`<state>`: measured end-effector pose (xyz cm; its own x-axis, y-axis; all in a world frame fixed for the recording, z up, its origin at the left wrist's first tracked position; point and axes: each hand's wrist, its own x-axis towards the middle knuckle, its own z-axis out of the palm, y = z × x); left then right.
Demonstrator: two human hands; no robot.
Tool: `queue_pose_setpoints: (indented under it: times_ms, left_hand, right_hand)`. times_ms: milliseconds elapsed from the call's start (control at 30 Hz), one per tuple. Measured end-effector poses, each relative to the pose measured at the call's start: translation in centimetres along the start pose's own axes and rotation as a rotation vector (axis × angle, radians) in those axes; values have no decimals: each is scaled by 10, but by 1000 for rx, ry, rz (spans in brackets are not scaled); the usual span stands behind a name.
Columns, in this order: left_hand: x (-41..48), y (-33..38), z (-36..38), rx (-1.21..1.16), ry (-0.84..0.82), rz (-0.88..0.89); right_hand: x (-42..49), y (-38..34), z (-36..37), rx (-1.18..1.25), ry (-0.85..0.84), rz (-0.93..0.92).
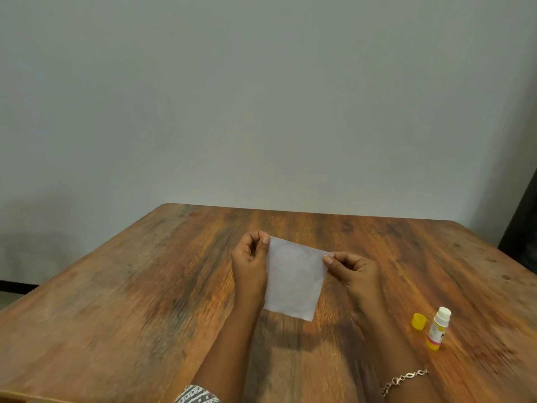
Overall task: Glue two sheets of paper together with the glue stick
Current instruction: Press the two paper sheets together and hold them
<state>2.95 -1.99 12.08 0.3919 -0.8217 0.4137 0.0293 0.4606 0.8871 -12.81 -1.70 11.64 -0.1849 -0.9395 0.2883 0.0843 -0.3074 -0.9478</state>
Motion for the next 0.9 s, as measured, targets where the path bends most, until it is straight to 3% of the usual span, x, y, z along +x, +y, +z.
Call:
queue_pose_setpoints:
  times_ms: [167, 267, 333, 600, 900]
  left_hand:
    - [-3, 8, 4, 199, 48, 242]
    - [-3, 17, 10, 394, -82, 511]
    - [-3, 18, 15, 490, -215, 579]
    - [-4, 13, 25, 610, -432, 579]
    - [-2, 15, 23, 649, -417, 565]
  right_hand:
    - [-2, 0, 1, -88, 46, -112]
    - [-1, -1, 3, -179, 67, -175]
    - [0, -2, 5, -238, 57, -214]
    - [-2, -3, 9, -405, 4, -327]
    - [-3, -6, 11, -433, -32, -339]
